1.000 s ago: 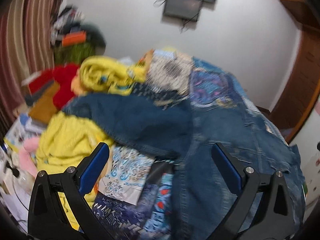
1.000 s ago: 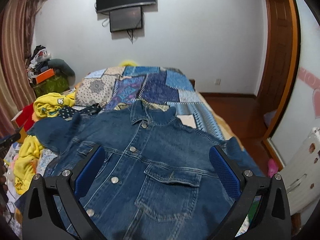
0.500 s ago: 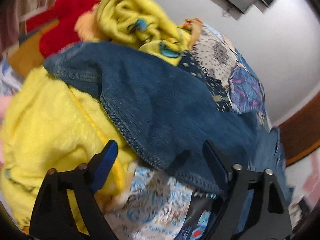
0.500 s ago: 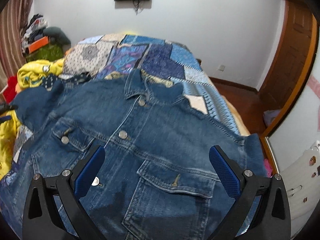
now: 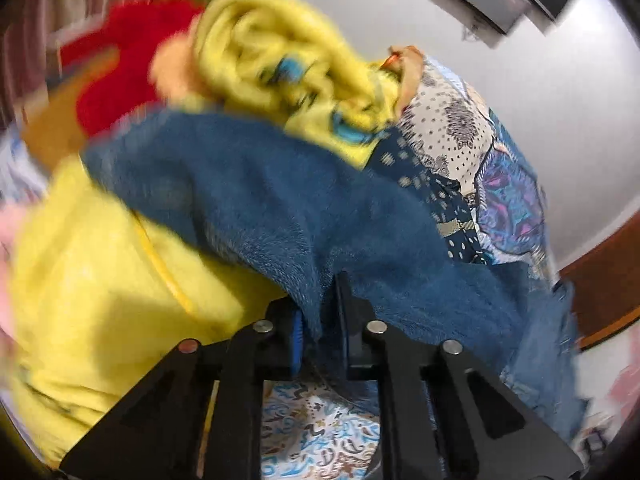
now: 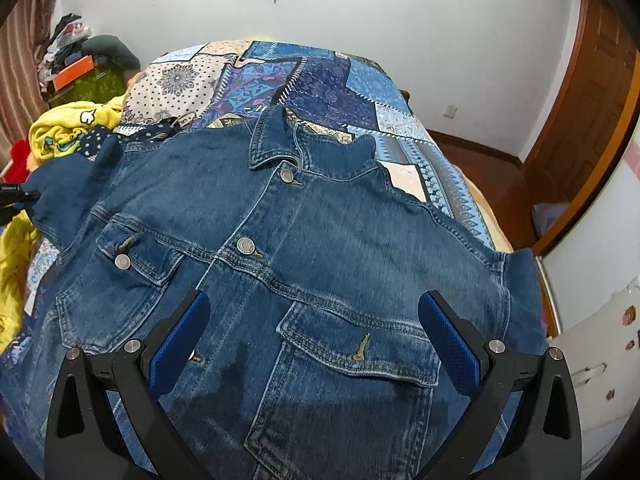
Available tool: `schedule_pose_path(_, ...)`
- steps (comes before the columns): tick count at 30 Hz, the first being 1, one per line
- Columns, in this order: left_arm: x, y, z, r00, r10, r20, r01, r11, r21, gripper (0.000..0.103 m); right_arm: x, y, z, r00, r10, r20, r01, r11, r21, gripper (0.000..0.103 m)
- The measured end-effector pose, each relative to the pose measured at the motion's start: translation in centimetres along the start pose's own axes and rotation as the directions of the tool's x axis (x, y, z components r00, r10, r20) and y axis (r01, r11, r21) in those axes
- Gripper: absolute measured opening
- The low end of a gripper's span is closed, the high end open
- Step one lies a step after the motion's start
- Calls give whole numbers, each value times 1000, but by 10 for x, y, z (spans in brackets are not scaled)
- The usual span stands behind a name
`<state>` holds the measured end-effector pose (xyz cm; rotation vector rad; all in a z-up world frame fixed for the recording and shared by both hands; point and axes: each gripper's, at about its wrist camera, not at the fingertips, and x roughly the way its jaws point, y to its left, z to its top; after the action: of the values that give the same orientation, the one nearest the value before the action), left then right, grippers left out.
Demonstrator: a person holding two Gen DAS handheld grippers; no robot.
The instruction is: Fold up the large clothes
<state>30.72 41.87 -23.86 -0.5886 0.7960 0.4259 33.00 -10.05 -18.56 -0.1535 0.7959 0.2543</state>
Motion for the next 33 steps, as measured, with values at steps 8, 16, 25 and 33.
schedule_pose_path(8, -83, -89, 18, 981, 7, 192, -56, 967, 250, 8, -21, -9, -3, 1000, 4, 20, -5, 1000, 17, 103)
schedule_pose_path(16, -121, -213, -9, 963, -157, 220, 44, 895, 445, 8, -49, -29, -6, 998, 2, 68, -5, 999, 46, 103)
schedule_pose_path(25, -72, -327, -122, 978, -207, -35, 181, 750, 636, 8, -67, -47, -16, 996, 3, 87, -7, 999, 52, 103)
schedule_pose_path(33, -29, -348, -214, 969, -105, -223, 232, 690, 685, 9, -71, -62, -27, 997, 4, 78, -10, 997, 75, 103)
